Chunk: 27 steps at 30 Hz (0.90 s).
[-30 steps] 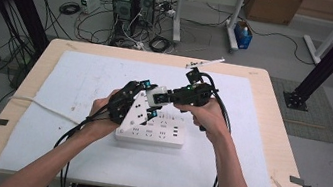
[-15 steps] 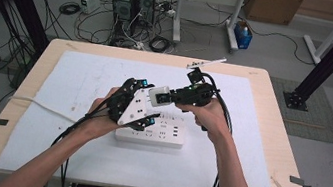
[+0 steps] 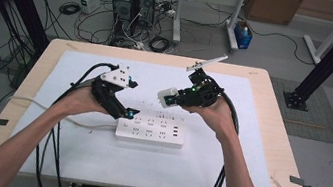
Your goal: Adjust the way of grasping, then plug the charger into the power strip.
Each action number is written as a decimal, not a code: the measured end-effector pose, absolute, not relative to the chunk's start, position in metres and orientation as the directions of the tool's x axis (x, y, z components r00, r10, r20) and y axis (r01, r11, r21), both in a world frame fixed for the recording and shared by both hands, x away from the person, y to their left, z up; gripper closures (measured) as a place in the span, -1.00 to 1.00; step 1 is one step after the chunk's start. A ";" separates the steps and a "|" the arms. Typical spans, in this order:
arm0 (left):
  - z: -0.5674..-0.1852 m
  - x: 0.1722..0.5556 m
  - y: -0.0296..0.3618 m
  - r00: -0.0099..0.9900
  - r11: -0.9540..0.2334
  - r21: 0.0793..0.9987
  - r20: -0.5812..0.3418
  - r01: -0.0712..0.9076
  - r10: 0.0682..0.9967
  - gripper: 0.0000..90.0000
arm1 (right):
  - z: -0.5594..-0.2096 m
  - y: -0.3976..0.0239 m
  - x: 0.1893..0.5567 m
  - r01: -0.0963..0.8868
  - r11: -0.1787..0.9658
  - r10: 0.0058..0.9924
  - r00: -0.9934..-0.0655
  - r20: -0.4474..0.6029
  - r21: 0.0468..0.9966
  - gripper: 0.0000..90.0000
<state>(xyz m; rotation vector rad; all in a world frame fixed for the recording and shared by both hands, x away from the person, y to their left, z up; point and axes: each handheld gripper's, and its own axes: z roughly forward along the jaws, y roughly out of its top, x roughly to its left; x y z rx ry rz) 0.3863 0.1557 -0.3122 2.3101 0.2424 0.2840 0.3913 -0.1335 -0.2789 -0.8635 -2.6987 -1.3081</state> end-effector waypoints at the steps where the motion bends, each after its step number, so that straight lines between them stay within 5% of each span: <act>1: -0.312 0.391 0.161 0.958 -0.687 0.719 0.114 0.103 0.263 -0.75 | -0.278 -0.134 0.391 0.478 0.507 0.474 -0.850 0.231 0.718 0.38; 5: -0.306 0.409 0.182 0.964 -0.710 0.677 0.005 0.193 0.266 -0.75 | -0.274 -0.133 0.387 0.457 0.556 0.478 -0.859 0.183 0.694 0.38; 11: -0.297 0.419 0.195 0.965 -0.822 0.532 0.033 0.202 0.259 -0.75 | -0.272 -0.132 0.385 0.427 0.607 0.464 -0.875 0.137 0.671 0.39; 17: -0.299 0.436 0.205 0.967 -0.944 0.250 0.083 0.214 0.241 -0.75 | -0.272 -0.130 0.384 0.402 0.655 0.458 -0.884 0.087 0.640 0.38; 27: -0.317 0.440 0.210 0.965 -0.950 0.211 0.073 0.230 0.250 -0.75 | -0.295 -0.104 0.390 0.251 0.847 0.307 -0.951 -0.046 0.469 0.38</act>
